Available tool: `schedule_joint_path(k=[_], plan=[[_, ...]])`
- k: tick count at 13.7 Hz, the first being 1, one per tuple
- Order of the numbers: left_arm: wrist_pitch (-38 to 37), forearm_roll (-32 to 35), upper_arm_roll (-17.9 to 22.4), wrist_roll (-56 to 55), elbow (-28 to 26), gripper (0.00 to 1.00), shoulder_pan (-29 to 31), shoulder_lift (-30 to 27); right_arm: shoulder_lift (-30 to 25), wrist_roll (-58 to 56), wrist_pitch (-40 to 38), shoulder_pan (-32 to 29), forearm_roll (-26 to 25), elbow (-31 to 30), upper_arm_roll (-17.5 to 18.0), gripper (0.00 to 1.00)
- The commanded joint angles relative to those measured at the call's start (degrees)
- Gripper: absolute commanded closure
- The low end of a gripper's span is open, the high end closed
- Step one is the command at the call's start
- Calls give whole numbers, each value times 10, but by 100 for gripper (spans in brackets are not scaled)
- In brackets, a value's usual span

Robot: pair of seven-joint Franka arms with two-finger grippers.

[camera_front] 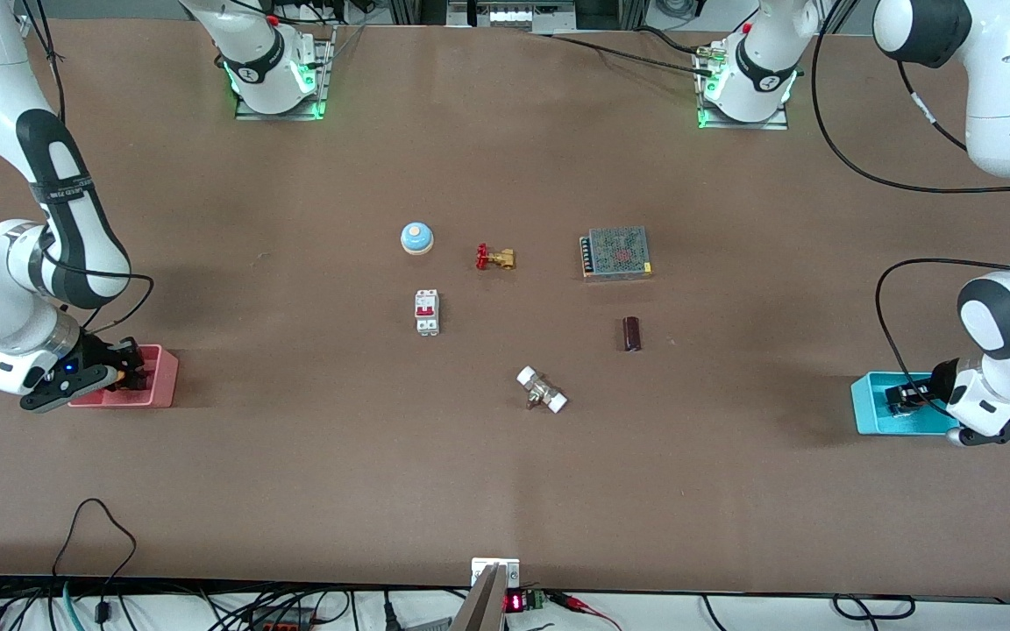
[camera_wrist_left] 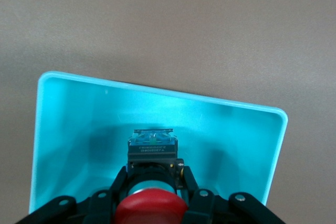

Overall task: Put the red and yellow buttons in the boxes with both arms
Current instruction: 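Lower the buttons into the boxes and open both grippers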

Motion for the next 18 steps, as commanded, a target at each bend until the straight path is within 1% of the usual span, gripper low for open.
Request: schedule_joint_path(k=[1,2,3,4,5,7,9,11,13,15,16,18], plan=[[-8,-12,-5,17,21,17,4,10,1,-5,5,-9,8,-1,9,28],[-9,-12,-5,17,21,2,5,9,1,-5,5,-9,9,-1,9,15],[-9,-11,-4,18,21,0,5,4,-6,-5,2,-8,9,-1,9,4],[-10,-11,-5,17,21,0,4,-3,-19,-4,-2,-8,9,-1,10,0],[-12,-11,-5,17,20,0,5,-12,-39,-4,-20,-7,9,-1,10,0],[-18,-10,-5,17,5,0,1,-49,-89,-2,-93,-6,9,-1,10,0],[-52,-10,-5,16,-22,0,-22,-111,-151,2,-167,-2,9,-1,10,0],[-103,-5,-4,9,-28,0,-55,-168,-227,29,-253,13,9,-1,13,0],[-139,-2,-1,-18,-29,0,-89,-212,-291,147,-315,64,2,-1,13,0],[-184,9,-1,-63,-29,0,-102,-252,-338,311,-363,111,-1,-1,15,0],[-198,21,-1,-68,-29,0,-116,-269,-358,354,-391,123,-1,-1,19,0],[-220,43,-5,-105,-38,0,-127,-306,-386,361,-430,126,-1,0,33,0]])
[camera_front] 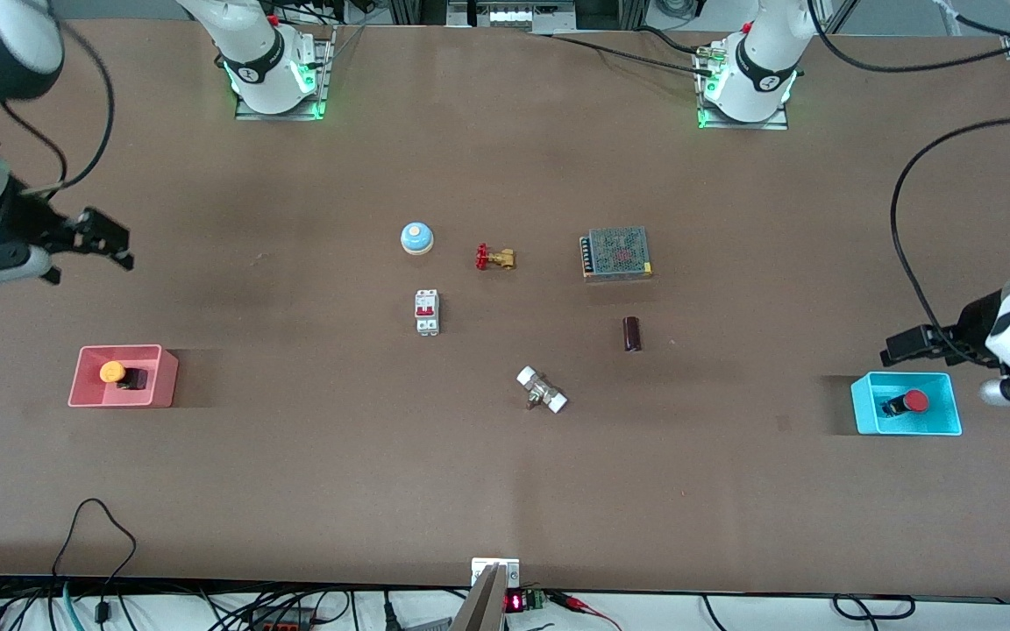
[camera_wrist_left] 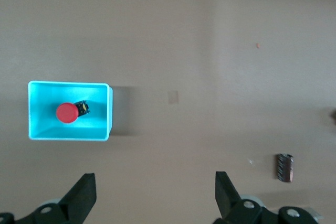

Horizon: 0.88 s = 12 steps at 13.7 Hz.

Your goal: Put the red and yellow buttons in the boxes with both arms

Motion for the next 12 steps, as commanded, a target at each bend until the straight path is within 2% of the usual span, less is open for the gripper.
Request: schedule_joint_path(k=[1,4,5,7,8,10,12], plan=[[-14,45,0,-48,-47,0,-18,-64,-29,22,-24,-3,-5,-18,15,0],[-17,56,-20,-74,-78,0,-17,-113,-25,20,-47,-3,-8,-6,12,0],[-21,52,-39,-77,-80,0,7,-122,-21,21,-80,1,-10,19,13,0],[-22,50,-120,-77,-78,0,90,-128,-3,22,-173,4,-16,107,13,0],[-24,50,-130,-78,-77,0,103,-130,12,25,-209,4,-14,152,12,0],[-55,49,-127,-79,-69,0,102,-132,36,27,-209,7,-13,165,12,0],[-76,49,-97,-82,-60,0,76,-133,46,28,-202,14,-17,165,12,0]])
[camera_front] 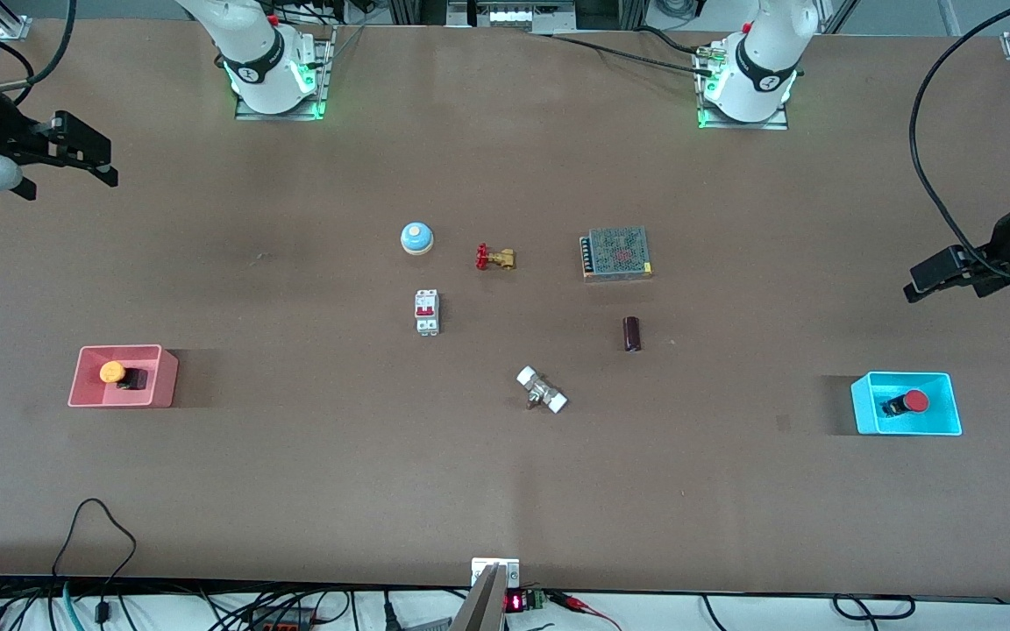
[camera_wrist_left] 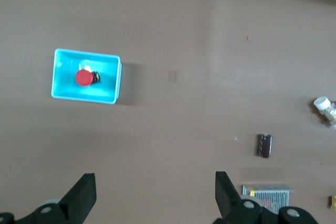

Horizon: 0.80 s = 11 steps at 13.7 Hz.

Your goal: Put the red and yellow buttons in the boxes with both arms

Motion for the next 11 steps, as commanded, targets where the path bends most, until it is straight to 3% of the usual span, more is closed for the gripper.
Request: schedule_joint_path(k=[1,4,11], plan=[[-28,7,15,-10,0,0,-19,-15,40,12,-8,9,-11,26,1,0],[-36,16,12,-12,-23,0,-18,-45,42,12,-6,9,-11,25,1,0],[-71,18,9,-3,-22,0,-21,-50,40,11,-6,10,-11,15,-2,0]])
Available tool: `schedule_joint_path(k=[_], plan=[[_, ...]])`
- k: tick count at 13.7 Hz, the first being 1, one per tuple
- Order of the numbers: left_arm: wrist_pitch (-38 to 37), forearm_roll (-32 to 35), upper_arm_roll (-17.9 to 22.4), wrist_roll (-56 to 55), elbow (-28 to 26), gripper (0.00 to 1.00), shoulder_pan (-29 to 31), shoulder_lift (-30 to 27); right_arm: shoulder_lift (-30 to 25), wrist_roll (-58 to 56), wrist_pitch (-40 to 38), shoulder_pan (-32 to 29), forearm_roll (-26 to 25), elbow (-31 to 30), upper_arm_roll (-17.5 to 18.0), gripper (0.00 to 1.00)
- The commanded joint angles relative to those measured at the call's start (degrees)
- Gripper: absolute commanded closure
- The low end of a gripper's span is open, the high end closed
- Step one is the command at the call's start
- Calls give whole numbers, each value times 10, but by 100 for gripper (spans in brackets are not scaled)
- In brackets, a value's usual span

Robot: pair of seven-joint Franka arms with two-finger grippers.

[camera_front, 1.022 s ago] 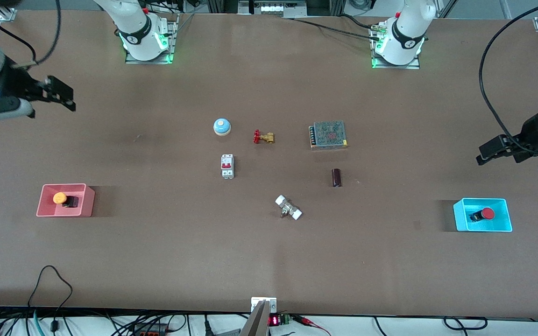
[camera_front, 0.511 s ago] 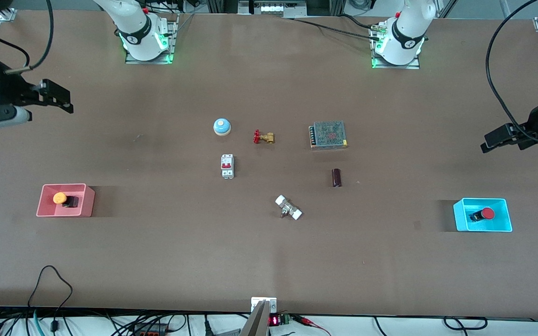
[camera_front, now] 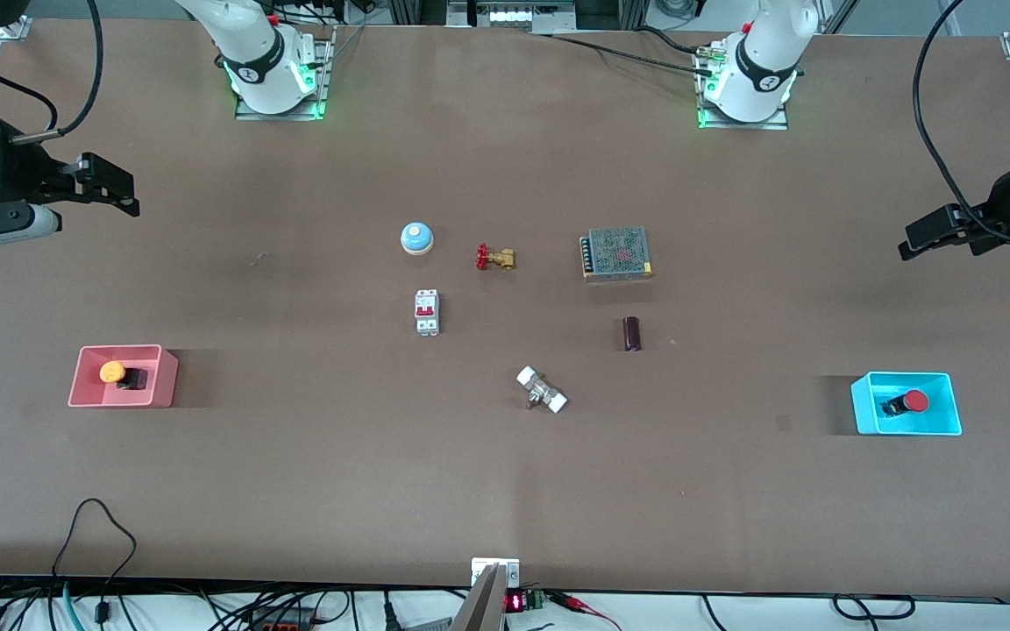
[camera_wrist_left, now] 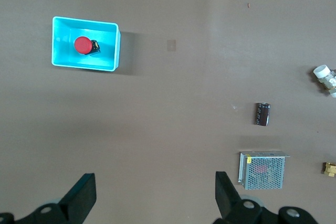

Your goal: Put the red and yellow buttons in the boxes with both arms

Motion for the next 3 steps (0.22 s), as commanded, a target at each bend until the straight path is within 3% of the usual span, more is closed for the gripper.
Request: schedule_joint_path(k=[1,3], plan=[[-3,15,3,1,-14,0,-7,-16,-1,9,-7,4,-8,1,-2,0],[-3,15,4,2,-15,0,-6,-16,0,10,-6,4,-8,1,-2,0]])
